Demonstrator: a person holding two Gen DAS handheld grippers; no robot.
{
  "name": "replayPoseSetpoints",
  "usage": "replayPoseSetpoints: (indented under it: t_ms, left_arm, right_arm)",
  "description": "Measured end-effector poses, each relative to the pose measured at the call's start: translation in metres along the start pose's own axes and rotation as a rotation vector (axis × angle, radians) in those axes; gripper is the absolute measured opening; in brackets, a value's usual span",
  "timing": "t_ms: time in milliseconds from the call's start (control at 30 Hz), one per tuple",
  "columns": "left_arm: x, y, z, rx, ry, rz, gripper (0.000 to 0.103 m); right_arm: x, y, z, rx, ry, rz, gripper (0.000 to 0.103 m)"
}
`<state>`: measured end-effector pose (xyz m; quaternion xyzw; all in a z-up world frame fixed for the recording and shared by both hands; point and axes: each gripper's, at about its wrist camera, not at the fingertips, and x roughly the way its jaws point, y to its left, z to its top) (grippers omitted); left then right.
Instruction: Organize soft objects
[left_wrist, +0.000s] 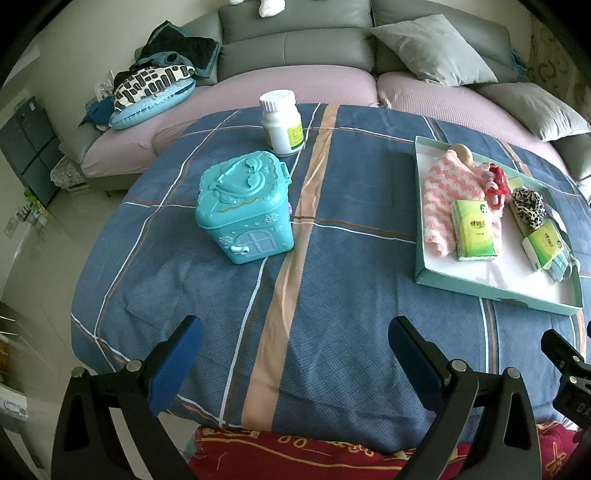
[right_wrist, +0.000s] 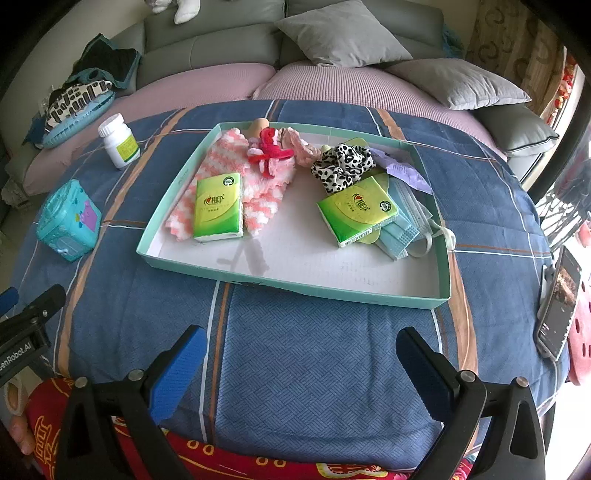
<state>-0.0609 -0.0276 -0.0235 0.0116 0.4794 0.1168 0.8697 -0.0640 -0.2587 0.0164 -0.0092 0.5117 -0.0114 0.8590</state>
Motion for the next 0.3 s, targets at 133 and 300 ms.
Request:
replayPoseSetpoints:
  t_ms: [133,300]
  left_arm:
    - [-0.0018,-0.0004,-0.0005,-0.004,-0.009,0.0,0.1]
    - [-0.0029,0.0006,-0.0006,-0.01,-0.012,-0.002,0.1]
  right_arm:
    - [0.0001,0.0,-0.0002,0.0,0.0,0.001,0.103]
    - [0.0002,0.0002,-0.0005,0.001,0.001,0.001,0.103]
